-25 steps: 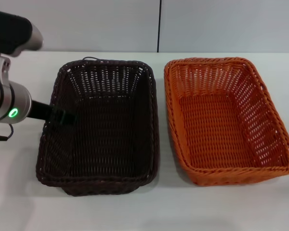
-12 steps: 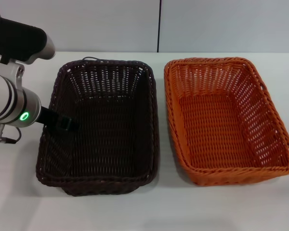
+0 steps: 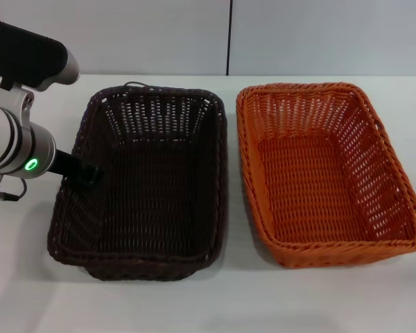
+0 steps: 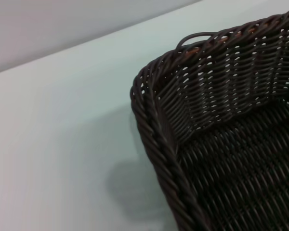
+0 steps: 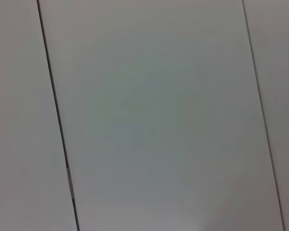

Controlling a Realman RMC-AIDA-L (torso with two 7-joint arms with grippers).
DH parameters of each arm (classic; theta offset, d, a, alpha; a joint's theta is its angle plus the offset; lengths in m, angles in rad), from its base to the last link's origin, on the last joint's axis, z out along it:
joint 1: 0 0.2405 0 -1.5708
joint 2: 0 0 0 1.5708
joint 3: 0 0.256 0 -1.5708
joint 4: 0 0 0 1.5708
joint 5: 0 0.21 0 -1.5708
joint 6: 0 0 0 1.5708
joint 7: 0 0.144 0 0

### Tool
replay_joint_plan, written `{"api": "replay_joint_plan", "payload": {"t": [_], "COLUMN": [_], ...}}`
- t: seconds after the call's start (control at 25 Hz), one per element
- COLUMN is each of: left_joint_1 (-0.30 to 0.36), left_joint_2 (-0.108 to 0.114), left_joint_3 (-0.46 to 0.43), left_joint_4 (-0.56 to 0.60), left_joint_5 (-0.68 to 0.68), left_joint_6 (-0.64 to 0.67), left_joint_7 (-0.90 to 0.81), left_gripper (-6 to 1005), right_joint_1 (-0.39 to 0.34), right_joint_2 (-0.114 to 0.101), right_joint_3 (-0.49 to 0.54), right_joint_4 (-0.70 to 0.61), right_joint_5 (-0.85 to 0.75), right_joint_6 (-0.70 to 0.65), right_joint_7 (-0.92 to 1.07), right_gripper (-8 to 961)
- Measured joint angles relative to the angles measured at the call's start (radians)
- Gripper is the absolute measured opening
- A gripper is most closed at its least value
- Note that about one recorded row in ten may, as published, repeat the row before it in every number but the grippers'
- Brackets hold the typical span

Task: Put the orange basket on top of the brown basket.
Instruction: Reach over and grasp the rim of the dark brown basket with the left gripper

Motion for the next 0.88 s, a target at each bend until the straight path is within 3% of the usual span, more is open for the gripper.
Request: {"api": "replay_joint_plan", "payload": {"t": [0.28,0.44,0.72,0.88], "left_joint_1": [0.002,-0.005,-0.027,-0.066], "left_joint_2": [-0.002,0.0,0.0,0.0], "left_joint_3": [0.001,-0.007,-0.096,-0.198], "left_joint_4": [-0.02,-0.024,-0.103,-0.12], "left_joint_5": [0.0,-0.002,-0.015,-0.062], "left_joint_6": [-0.002,-0.018,-0.109,-0.193], "left_joint_7": [0.036,0.088,0.425,0.631], "left_gripper": [311,290,274,273], "right_joint_1": [0.0,0.0,0.003,0.001], "right_joint_2": [0.002,0.002,-0.001,-0.001], "right_joint_3": [-0.001,0.001,0.003,0.004], "right_joint_4": [-0.004,-0.007,-0.016,-0.025], "right_joint_5": [0.0,0.0,0.0,0.001], "right_joint_6": [0.0,0.0,0.0,0.0], "right_joint_7": [0.0,0.0,0.0,0.0], "right_gripper": [786,786,786,786]}}
